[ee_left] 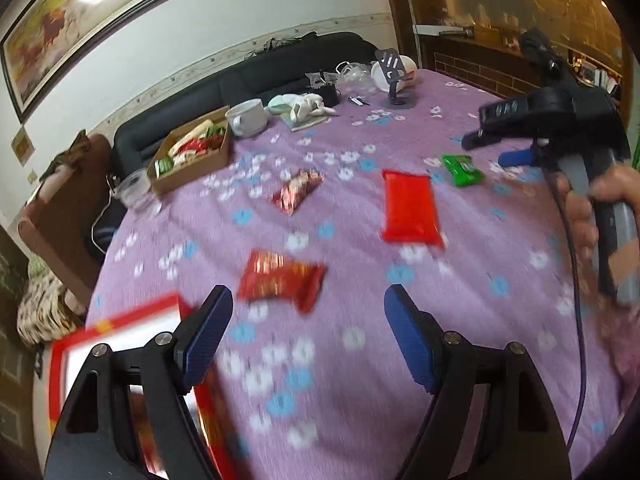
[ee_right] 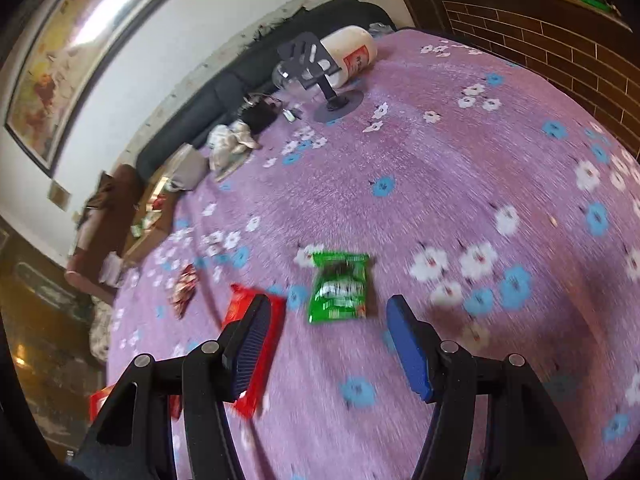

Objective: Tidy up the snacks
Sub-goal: 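Grasp the long red packet with the left gripper while the right grasps the green packet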

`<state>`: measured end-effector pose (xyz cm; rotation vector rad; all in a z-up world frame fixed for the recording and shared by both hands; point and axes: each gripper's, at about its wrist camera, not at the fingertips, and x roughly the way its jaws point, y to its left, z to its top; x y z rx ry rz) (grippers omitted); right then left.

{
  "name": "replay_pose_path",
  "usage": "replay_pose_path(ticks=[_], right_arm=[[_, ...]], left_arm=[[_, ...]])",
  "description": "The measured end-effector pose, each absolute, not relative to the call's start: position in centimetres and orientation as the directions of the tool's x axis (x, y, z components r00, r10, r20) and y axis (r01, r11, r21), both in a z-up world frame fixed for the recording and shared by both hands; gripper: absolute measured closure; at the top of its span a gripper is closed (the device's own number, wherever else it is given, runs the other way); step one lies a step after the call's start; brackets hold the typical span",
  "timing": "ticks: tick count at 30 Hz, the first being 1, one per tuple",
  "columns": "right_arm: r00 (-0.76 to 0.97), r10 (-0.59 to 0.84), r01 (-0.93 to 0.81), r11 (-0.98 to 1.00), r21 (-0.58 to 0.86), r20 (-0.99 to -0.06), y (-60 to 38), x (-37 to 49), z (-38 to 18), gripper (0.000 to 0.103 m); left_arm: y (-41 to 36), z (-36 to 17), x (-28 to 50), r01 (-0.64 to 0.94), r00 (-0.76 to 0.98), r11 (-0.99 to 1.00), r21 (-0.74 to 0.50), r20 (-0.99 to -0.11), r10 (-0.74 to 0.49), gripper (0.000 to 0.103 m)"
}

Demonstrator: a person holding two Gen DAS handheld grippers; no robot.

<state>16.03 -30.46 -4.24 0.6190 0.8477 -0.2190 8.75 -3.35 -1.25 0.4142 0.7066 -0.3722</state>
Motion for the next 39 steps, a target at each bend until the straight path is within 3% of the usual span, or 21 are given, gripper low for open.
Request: replay_pose_path(ticks=[7, 13, 15, 22, 26, 28, 30, 32, 39], right_arm=[[0.576, -0.065, 0.480, 0.834, 0.273, -0.815, -29.0, 19.2, -6.2, 0.043], [0.522, -0.233, 0.464, 0.885, 0.044, -0.820, -27.7, 20.6, -7.3, 0.063], [0.526, -0.263, 0.436, 0.900, -0.009, -0.809, -27.3, 20.5, -7.6, 0.064], [0.555, -0.222, 0.444, 0.894, 0.059, -0.802, -29.4, 19.5, -7.5, 0.065], [0.564, -0.199, 0.445, 0.891, 0.093, -0.802, -29.8, 19.3, -7.4, 0.065], [0.566, -0.189, 0.447, 0.888, 0.107, -0.802, -29.9, 19.2, -7.3, 0.065], [0.570, -0.175, 0.448, 0.885, 0.125, -0.803, -30.1, 19.1, -7.3, 0.065], [0.572, -0.168, 0.450, 0.883, 0.136, -0.803, -30.1, 19.1, -7.3, 0.065], [0.571, -0.183, 0.444, 0.889, 0.114, -0.801, -29.7, 19.1, -7.3, 0.065]], left_arm=[[-7.5, -2.1, 12.2, 0.527, 0.658, 0.826, 0.201, -0.711, -0.247, 0.025], [-11.0, -4.6, 14.1, 0.574, 0.598, 0.801, 0.169, -0.755, -0.268, 0.025], [-11.9, -5.1, 14.5, 0.590, 0.578, 0.794, 0.148, -0.764, -0.287, 0.025], [-14.4, -7.5, 16.2, 0.605, 0.504, 0.791, 0.091, -0.812, -0.293, 0.025], [-14.2, -8.0, 17.4, 0.579, 0.490, 0.815, 0.025, -0.809, -0.323, 0.020], [-13.8, -8.1, 18.0, 0.543, 0.495, 0.840, -0.012, -0.803, -0.332, 0.025], [-14.0, -8.1, 17.8, 0.540, 0.524, 0.841, 0.033, -0.796, -0.305, 0.050], [-14.3, -7.9, 17.3, 0.556, 0.536, 0.829, 0.054, -0.786, -0.308, 0.058], [-12.3, -7.5, 16.2, 0.511, 0.549, 0.859, 0.032, -0.781, -0.297, 0.059]])
